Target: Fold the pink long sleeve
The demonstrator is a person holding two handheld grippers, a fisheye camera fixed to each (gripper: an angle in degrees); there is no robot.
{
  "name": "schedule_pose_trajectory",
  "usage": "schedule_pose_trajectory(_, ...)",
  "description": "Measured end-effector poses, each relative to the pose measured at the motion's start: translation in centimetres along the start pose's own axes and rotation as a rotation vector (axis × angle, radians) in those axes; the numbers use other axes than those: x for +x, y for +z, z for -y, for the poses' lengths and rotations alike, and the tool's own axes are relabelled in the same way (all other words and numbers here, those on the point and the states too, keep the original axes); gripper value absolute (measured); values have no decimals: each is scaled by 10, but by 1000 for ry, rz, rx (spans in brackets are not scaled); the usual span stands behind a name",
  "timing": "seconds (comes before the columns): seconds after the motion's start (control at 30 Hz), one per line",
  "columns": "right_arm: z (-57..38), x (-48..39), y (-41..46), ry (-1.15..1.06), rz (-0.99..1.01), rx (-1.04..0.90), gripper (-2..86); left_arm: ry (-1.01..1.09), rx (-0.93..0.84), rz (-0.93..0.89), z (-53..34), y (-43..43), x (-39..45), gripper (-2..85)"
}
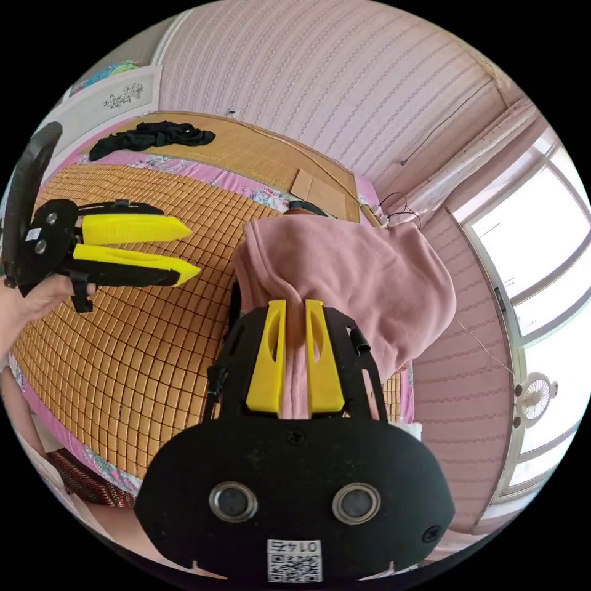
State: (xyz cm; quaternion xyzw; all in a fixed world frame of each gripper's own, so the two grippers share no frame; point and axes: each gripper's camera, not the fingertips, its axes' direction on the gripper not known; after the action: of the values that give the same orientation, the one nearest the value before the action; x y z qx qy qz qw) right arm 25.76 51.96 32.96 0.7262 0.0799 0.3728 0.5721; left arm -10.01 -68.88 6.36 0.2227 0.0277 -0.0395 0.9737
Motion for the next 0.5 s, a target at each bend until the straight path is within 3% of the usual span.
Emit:
schedule_pose_trajectory(0.23,-44,78,-6,116,202,53,16,-37,-63,25,34,62,-5,112)
schedule_pose_trajectory(0.3,-60,98,-8,162,275,71,13,-30,-99,-5,39,72,-1,63)
schedule_pose_trajectory(0.5,-92,142,-63,209,540,248,13,-7,18,58,43,-1,8,1)
